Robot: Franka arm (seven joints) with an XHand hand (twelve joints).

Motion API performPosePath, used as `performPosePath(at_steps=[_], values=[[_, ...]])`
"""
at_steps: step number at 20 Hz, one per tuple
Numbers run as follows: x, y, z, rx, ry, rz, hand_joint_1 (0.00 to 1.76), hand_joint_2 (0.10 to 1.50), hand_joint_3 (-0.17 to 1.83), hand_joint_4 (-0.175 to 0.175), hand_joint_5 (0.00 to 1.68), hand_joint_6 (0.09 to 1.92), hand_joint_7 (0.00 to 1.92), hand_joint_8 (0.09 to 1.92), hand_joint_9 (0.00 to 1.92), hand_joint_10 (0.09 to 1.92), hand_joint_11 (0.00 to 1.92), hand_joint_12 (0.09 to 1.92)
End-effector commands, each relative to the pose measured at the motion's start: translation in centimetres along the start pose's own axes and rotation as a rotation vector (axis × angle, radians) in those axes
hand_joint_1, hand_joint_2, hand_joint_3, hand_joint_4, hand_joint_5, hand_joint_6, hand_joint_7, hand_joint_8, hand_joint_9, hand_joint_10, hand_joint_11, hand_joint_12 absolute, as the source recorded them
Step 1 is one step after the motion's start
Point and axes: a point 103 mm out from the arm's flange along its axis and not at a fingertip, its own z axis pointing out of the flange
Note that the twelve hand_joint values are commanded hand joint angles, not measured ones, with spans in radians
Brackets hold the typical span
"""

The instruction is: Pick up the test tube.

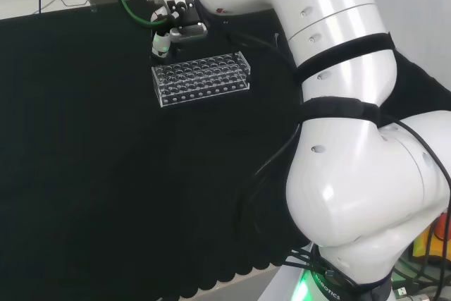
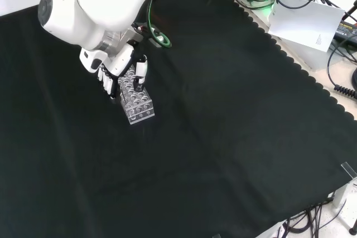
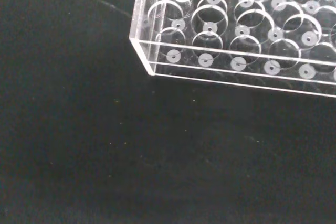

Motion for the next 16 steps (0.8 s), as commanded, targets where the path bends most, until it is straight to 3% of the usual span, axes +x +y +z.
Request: performPosePath(at_steps=[1, 16], values=[[0.1, 0.2, 0.1, -0.014, 0.026, -0.007, 0.93, 1.12, -0.17, -0.163, 0.34, 0.62, 0.65, 0.96, 0.61, 0.86, 0.42, 1.43], [1.6, 0.7, -1.5, -0.061, 0.023, -0.029, 1.0, 1.11, -0.17, -0.175, 0.41, 0.71, 0.78, 0.95, 0.73, 0.81, 0.5, 1.39]])
